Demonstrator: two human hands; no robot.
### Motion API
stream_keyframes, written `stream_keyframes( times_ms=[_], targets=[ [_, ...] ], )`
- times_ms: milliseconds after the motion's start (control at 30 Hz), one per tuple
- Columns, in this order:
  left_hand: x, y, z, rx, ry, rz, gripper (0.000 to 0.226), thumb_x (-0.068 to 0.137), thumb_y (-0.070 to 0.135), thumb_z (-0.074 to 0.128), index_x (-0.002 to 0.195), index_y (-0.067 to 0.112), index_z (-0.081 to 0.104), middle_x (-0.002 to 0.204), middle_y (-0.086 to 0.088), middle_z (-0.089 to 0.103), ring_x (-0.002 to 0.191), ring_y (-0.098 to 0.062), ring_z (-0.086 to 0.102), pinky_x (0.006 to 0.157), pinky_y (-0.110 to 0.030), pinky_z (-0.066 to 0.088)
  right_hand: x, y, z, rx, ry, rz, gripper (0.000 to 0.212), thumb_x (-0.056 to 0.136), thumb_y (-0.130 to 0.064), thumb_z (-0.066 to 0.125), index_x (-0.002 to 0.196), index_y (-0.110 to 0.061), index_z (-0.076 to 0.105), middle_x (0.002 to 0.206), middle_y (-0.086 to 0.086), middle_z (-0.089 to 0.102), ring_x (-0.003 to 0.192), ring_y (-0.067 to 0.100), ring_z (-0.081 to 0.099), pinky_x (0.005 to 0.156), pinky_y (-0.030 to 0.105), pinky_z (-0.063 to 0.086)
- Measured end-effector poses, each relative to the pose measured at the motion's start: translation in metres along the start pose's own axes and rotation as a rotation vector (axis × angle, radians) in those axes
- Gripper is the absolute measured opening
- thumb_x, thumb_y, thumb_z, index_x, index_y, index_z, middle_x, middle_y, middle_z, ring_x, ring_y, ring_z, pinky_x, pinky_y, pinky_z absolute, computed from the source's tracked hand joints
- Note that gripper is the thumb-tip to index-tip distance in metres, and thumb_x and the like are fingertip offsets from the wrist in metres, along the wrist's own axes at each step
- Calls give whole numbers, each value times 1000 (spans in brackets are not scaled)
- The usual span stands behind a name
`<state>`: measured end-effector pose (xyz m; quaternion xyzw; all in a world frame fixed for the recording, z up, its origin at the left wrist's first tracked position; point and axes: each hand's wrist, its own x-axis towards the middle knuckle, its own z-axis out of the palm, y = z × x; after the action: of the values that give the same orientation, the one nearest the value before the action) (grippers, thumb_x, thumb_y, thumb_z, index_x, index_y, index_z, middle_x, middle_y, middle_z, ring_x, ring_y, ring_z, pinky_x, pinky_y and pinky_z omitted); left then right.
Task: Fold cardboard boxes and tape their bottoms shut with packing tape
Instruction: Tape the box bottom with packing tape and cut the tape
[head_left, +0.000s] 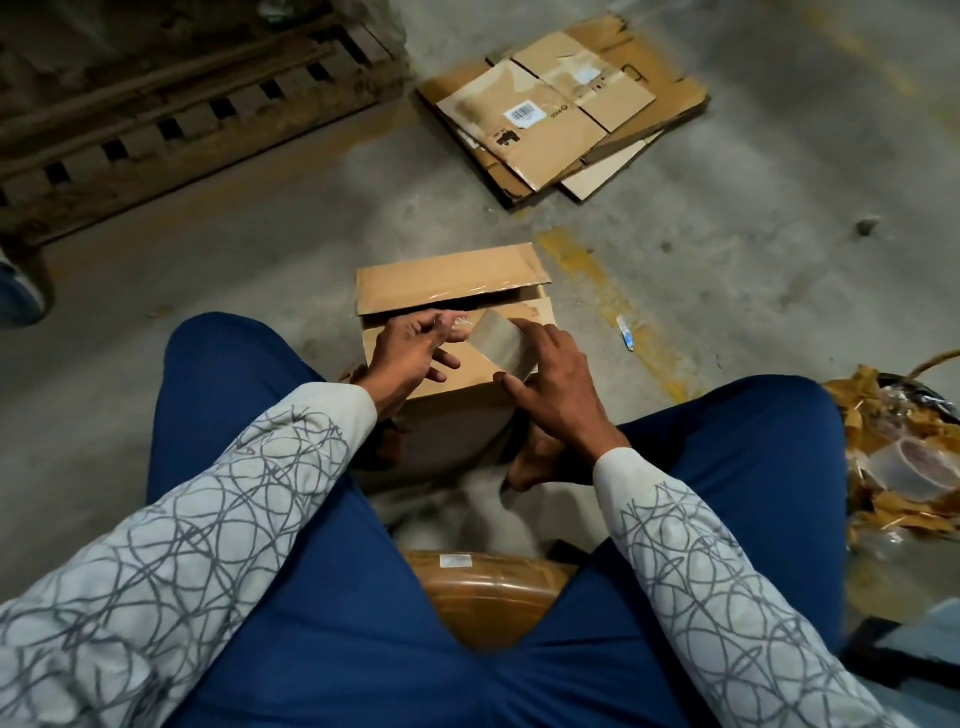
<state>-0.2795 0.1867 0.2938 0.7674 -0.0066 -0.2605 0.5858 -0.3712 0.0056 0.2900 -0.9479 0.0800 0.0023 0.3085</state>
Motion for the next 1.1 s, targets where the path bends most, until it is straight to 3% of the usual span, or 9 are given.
stream_keyframes(
  times_ms=[200, 333, 433, 600, 733, 867, 967, 1100],
  targets=[
    [4, 0, 3, -13, 27, -26, 41, 105, 40, 46, 124, 10, 66, 112, -2, 73, 77, -22, 72, 59, -30, 56, 1, -3, 1, 17, -6, -17, 92, 94, -32, 67, 162, -24, 4, 149, 9, 46, 130, 24, 40, 103, 36, 42],
    [5, -1, 0, -86, 12, -38, 40, 105, 38, 46, 120, 8, 67, 109, 0, 73, 73, -17, 73, 57, -29, 56, 2, 2, 3, 23, -42, 5, 104, 90, -29, 71, 161, -25, -5, 155, 7, 40, 133, 22, 36, 107, 37, 40],
    [4, 1, 0, -108, -5, -56, 37, 105, 37, 47, 116, 10, 68, 106, 2, 74, 72, -16, 72, 57, -29, 56, 3, 5, 5, 23, -80, 10, 106, 87, -27, 73, 161, -23, -2, 155, 7, 40, 133, 23, 36, 110, 38, 37],
    [3, 1, 0, -62, -38, -61, 38, 103, 40, 50, 115, 9, 70, 106, -3, 75, 75, -20, 72, 59, -31, 56, 3, 6, 8, 11, -34, -6, 89, 89, -30, 71, 160, -21, 17, 150, 8, 45, 131, 27, 41, 105, 44, 38],
    [6, -3, -1, 55, -44, -20, 36, 88, 46, 71, 107, 14, 74, 97, -4, 77, 78, -18, 72, 59, -31, 55, 3, 5, 9, 21, 10, -38, 73, 92, -34, 69, 154, -23, 32, 143, 8, 52, 127, 25, 45, 104, 40, 37],
    [6, -10, 0, 111, 19, 33, 24, 73, 32, 89, 88, 18, 77, 85, -1, 77, 79, -15, 70, 61, -29, 57, 2, 4, 10, 76, -20, -95, 71, 89, -30, 73, 151, -22, 38, 141, 7, 54, 125, 23, 50, 102, 36, 44],
    [6, -7, 0, 82, 103, 41, 11, 80, 18, 84, 87, 14, 76, 80, -5, 75, 72, -15, 68, 66, -28, 58, 3, 5, 10, 102, -57, -115, 75, 84, -26, 76, 149, -24, 39, 143, 3, 54, 123, 22, 55, 100, 34, 48],
    [10, -4, -2, 69, 170, -2, 11, 83, 11, 81, 89, 4, 75, 79, -11, 74, 70, -18, 68, 71, -35, 61, 5, 6, 14, 120, -91, -114, 77, 83, -29, 76, 150, -28, 38, 142, 0, 55, 118, 19, 58, 93, 25, 46]
  ],
)
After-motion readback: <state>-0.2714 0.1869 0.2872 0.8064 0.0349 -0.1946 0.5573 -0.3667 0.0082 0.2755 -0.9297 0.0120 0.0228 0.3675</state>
